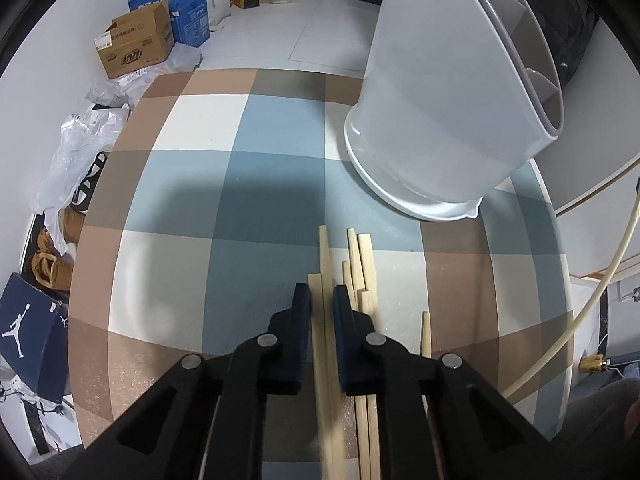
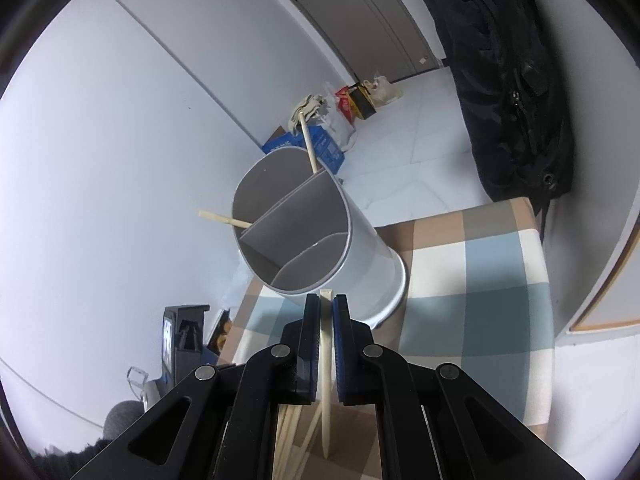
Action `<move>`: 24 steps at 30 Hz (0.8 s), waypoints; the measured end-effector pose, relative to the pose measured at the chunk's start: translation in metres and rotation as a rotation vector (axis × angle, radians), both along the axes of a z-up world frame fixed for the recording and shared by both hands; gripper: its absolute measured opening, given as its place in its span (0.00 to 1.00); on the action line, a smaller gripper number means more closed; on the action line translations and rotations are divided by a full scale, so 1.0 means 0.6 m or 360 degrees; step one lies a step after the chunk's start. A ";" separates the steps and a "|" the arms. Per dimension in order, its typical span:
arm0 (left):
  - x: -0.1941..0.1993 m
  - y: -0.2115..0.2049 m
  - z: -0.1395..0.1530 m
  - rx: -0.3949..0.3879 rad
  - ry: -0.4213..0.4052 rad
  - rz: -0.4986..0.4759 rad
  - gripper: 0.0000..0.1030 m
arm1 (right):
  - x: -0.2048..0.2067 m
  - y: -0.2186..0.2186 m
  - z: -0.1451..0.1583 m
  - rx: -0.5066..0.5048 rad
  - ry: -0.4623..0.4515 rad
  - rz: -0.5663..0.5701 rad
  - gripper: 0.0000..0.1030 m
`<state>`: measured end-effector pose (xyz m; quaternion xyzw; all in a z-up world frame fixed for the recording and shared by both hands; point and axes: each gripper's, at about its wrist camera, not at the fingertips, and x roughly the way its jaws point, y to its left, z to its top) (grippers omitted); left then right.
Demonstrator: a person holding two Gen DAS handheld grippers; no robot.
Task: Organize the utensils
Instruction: 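Close the left tool on a chopstick while the right tool holds its chopstick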
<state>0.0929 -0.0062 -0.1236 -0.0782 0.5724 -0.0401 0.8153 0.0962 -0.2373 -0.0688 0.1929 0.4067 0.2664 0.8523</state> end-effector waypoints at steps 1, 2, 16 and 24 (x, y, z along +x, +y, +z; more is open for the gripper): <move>-0.001 0.000 0.000 0.0002 -0.0004 0.0005 0.07 | -0.001 -0.001 0.000 -0.0002 0.0000 -0.0003 0.06; -0.002 0.001 0.001 -0.0012 -0.0007 0.0010 0.07 | -0.001 -0.002 0.000 -0.0003 0.0000 -0.0006 0.05; -0.013 0.009 0.031 -0.0105 -0.0108 0.0004 0.06 | -0.026 -0.012 -0.005 -0.0007 0.0005 -0.0062 0.05; -0.016 0.027 0.005 -0.0043 -0.0034 -0.0022 0.07 | -0.031 0.002 -0.007 -0.0053 -0.0012 -0.0046 0.05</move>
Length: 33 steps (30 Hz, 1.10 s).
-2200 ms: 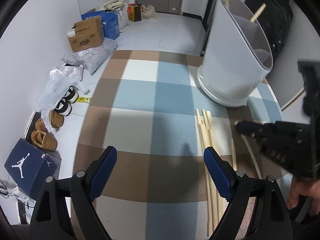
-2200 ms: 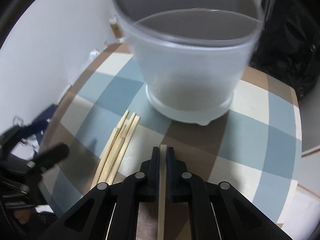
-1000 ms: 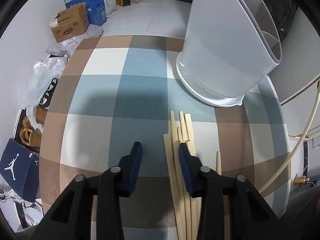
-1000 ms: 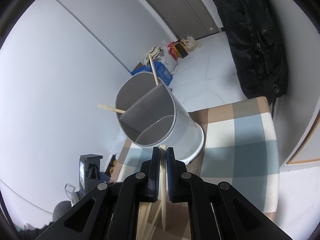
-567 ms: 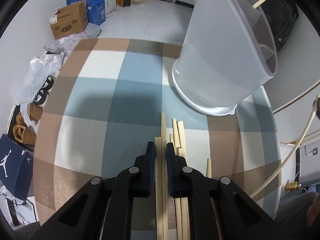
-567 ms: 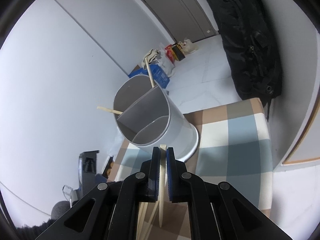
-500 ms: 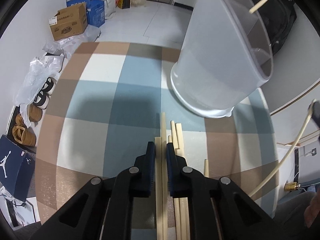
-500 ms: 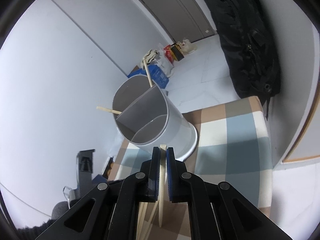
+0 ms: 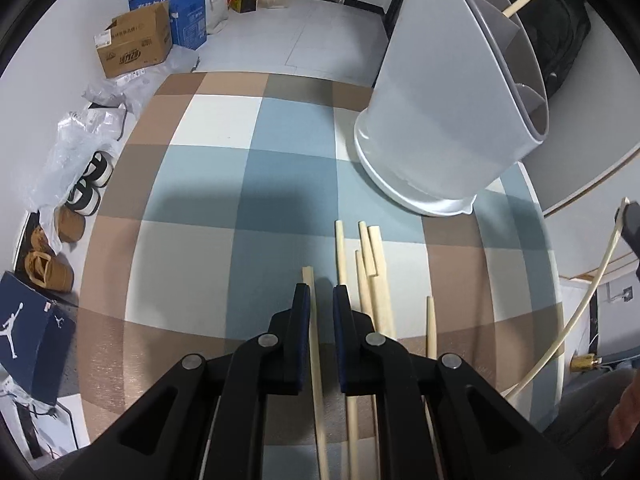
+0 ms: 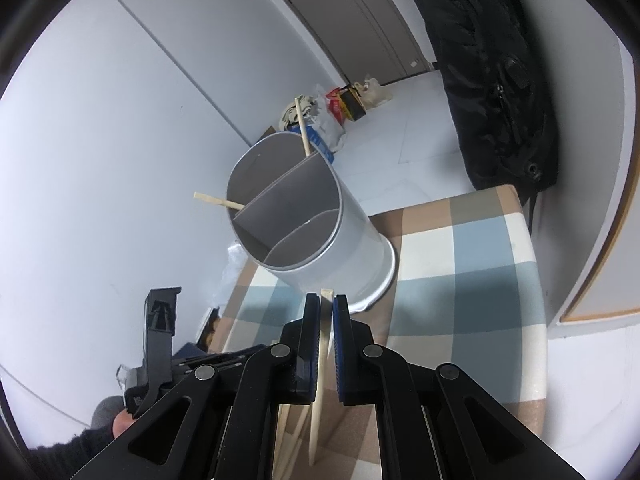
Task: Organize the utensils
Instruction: 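Close the left tool on a chopstick while the right tool holds its chopstick, then raise both held chopsticks up toward the utensil holder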
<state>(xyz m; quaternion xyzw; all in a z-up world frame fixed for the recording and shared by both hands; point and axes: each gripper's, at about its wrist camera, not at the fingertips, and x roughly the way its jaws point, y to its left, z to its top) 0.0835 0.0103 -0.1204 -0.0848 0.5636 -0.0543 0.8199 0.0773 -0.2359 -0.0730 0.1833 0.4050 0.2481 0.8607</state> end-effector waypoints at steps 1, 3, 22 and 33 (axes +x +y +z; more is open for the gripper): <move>-0.001 0.000 -0.002 0.0031 0.0009 -0.0001 0.07 | -0.001 0.001 -0.001 -0.0003 -0.0001 -0.0001 0.05; 0.001 0.001 -0.009 0.0063 0.0039 -0.0003 0.07 | 0.001 0.002 -0.002 -0.0007 0.0006 0.0000 0.05; 0.015 0.006 0.005 0.0116 -0.0056 0.0010 0.02 | 0.006 0.008 0.006 0.0012 -0.0036 0.0026 0.05; -0.030 0.005 0.189 -0.0022 -0.0591 0.0032 0.02 | -0.012 0.023 0.071 0.0014 -0.0271 0.0036 0.05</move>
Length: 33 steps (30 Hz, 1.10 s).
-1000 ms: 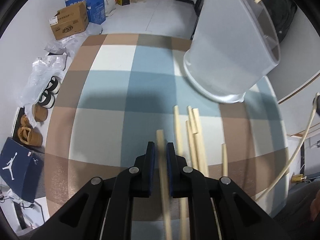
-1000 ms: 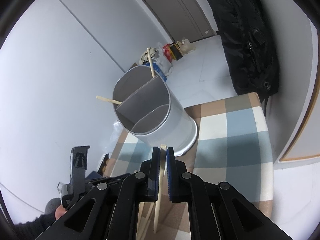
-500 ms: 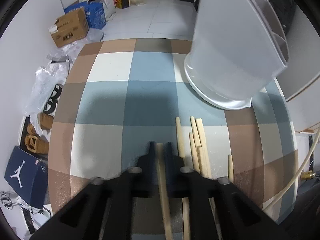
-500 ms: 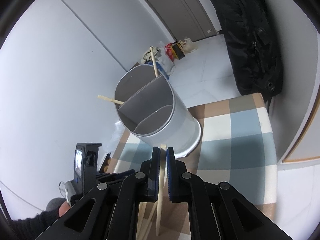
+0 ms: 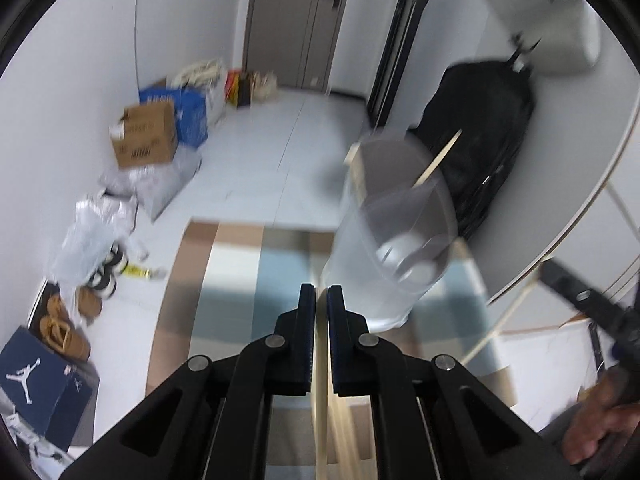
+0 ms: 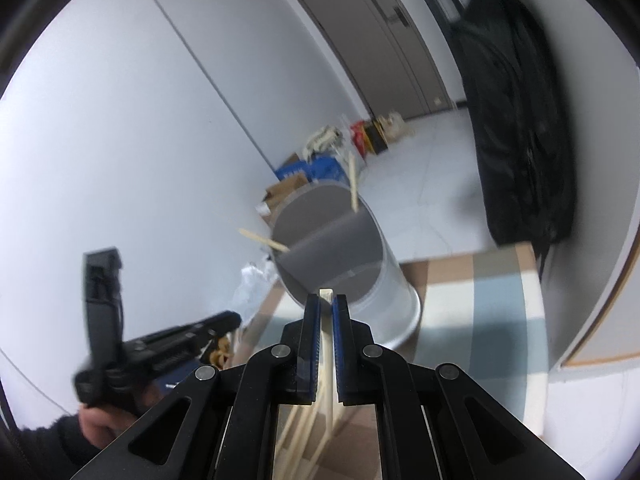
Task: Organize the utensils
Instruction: 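Raise both held chopsticks up toward the utensil holder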
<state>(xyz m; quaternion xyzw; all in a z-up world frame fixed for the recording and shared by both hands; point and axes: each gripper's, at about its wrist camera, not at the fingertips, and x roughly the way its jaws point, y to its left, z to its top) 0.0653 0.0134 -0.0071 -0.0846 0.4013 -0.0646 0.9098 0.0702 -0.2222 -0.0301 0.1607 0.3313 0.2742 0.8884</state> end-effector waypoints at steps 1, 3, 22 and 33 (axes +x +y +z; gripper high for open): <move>-0.001 -0.003 0.014 -0.0018 -0.0031 -0.0011 0.02 | -0.002 0.001 0.009 0.0002 -0.0028 -0.0004 0.05; -0.003 -0.005 0.040 -0.0047 -0.0104 -0.0029 0.02 | -0.004 0.002 0.026 0.0013 -0.0073 -0.0010 0.05; 0.108 0.002 0.181 -0.0188 -0.0702 0.0126 0.02 | 0.087 0.015 0.220 0.0000 -0.0330 0.0000 0.05; 0.171 -0.001 0.152 -0.0106 -0.0827 0.0195 0.02 | 0.177 0.045 0.230 -0.0041 -0.0345 -0.0017 0.05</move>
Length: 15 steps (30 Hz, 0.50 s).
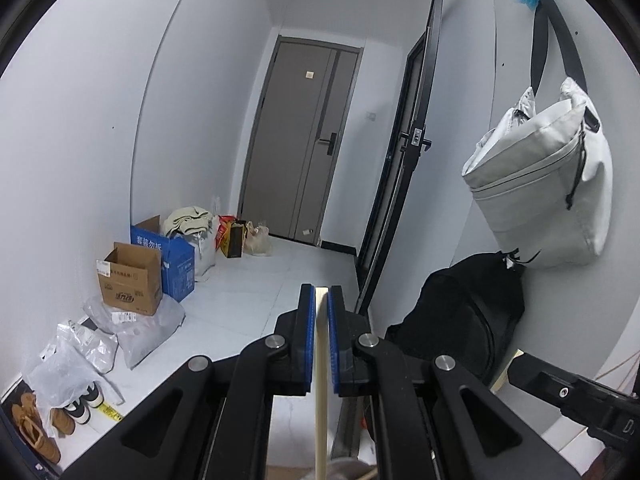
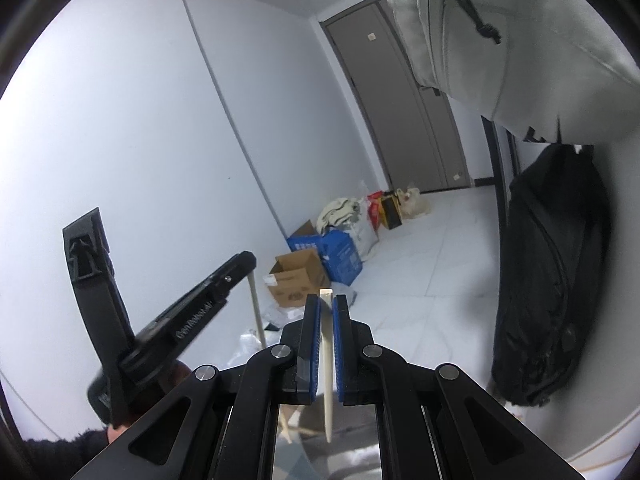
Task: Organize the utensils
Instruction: 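Raise both held chopsticks up toward the utensil holder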
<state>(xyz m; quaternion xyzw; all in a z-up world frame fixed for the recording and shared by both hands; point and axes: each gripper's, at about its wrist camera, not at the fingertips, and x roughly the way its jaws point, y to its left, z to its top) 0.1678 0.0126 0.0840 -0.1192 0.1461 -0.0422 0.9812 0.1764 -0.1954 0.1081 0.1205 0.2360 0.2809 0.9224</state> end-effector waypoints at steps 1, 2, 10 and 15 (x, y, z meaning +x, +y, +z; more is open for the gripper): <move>0.006 0.001 -0.003 0.0003 -0.0007 0.0007 0.02 | 0.003 0.003 -0.002 -0.0004 -0.0001 -0.0004 0.05; 0.010 0.003 -0.011 0.0001 -0.0017 0.0013 0.02 | 0.010 0.006 -0.006 -0.0007 -0.0002 -0.0007 0.05; 0.028 0.001 -0.042 -0.0004 -0.0021 0.0012 0.02 | 0.041 0.022 -0.040 -0.0051 -0.0001 -0.0010 0.05; 0.025 0.000 -0.059 -0.0016 0.0024 -0.0019 0.02 | 0.039 0.033 -0.060 -0.0097 -0.0006 0.0001 0.05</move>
